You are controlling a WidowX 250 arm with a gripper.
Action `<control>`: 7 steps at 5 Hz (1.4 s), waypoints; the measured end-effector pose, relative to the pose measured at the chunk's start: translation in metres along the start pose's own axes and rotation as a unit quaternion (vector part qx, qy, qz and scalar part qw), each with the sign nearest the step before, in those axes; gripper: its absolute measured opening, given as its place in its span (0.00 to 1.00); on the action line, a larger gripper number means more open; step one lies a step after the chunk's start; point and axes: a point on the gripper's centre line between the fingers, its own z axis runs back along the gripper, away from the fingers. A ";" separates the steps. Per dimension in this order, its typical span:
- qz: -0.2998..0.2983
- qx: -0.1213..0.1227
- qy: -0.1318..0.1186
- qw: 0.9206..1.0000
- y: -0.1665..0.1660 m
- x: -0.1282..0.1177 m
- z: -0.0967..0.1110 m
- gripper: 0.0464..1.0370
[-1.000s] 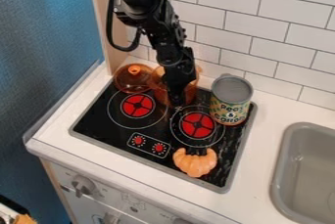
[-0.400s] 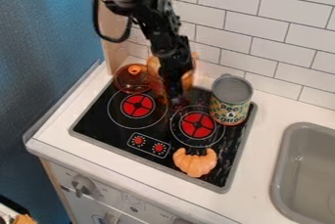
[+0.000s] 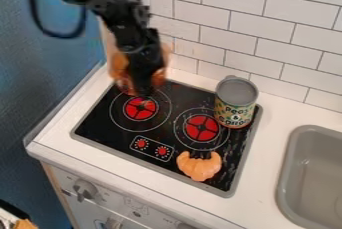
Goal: Move the glass pot to the bottom left corner of the stove
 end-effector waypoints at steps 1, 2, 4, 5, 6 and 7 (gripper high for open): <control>0.043 -0.017 0.009 0.999 -0.022 -0.039 0.000 0.03; 0.086 -0.025 0.014 0.996 -0.040 -0.064 -0.006 0.03; 0.070 -0.025 0.049 0.996 -0.054 -0.085 -0.041 0.03; 0.069 -0.021 0.049 0.996 -0.043 -0.084 -0.049 0.03; 0.069 -0.015 0.045 0.996 -0.034 -0.081 -0.051 0.03; 0.064 -0.017 0.035 0.997 -0.031 -0.075 -0.054 0.07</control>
